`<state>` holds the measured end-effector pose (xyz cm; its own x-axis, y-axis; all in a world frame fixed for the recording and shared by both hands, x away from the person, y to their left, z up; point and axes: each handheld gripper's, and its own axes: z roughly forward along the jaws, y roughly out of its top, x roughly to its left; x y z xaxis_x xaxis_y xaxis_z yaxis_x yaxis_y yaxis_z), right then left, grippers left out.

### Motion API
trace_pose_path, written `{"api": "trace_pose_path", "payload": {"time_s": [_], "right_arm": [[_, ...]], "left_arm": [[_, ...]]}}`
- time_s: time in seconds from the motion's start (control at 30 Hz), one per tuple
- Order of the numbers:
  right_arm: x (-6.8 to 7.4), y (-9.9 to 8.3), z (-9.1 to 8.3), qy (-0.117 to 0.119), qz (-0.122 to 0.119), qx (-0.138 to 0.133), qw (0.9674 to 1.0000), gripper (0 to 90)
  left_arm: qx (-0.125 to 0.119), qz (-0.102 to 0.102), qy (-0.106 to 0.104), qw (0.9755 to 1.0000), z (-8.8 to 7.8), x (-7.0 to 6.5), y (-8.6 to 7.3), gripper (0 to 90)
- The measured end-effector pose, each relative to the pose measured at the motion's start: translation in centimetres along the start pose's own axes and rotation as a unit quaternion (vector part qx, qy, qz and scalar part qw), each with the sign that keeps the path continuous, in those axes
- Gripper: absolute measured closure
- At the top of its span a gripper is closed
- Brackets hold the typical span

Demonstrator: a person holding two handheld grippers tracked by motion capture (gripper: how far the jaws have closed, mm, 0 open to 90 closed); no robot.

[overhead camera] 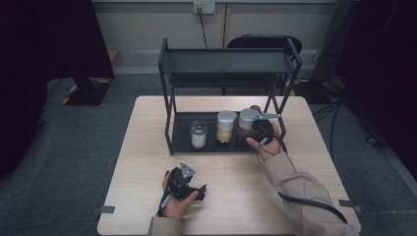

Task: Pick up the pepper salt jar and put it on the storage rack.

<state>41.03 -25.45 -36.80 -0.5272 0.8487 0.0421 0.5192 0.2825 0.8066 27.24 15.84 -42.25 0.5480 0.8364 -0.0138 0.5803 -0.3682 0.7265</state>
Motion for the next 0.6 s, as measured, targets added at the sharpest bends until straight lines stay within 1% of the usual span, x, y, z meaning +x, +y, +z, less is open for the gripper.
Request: {"api": "trace_pose_path", "payload": {"time_s": [0.17,0.3,0.47,0.6], "right_arm": [[-0.07,-0.23,-0.22,0.004,0.0,0.001,1.0,0.8],[0.06,-0.46,-0.32,0.004,0.002,0.001,1.0,0.7],[0.22,-0.59,-0.52,0.01,0.001,0.003,0.9999,0.6],[0.33,-0.76,-0.74,0.012,0.0,0.0,0.9999,0.7]], "left_arm": [[0.0,0.0,0.0,1.0,0.0,0.0,0.0,0.0],[0.0,0.0,0.0,1.0,0.0,0.0,0.0,0.0],[0.0,0.0,0.0,1.0,0.0,0.0,0.0,0.0],[0.0,0.0,0.0,1.0,0.0,0.01,0.01,0.0]]}}
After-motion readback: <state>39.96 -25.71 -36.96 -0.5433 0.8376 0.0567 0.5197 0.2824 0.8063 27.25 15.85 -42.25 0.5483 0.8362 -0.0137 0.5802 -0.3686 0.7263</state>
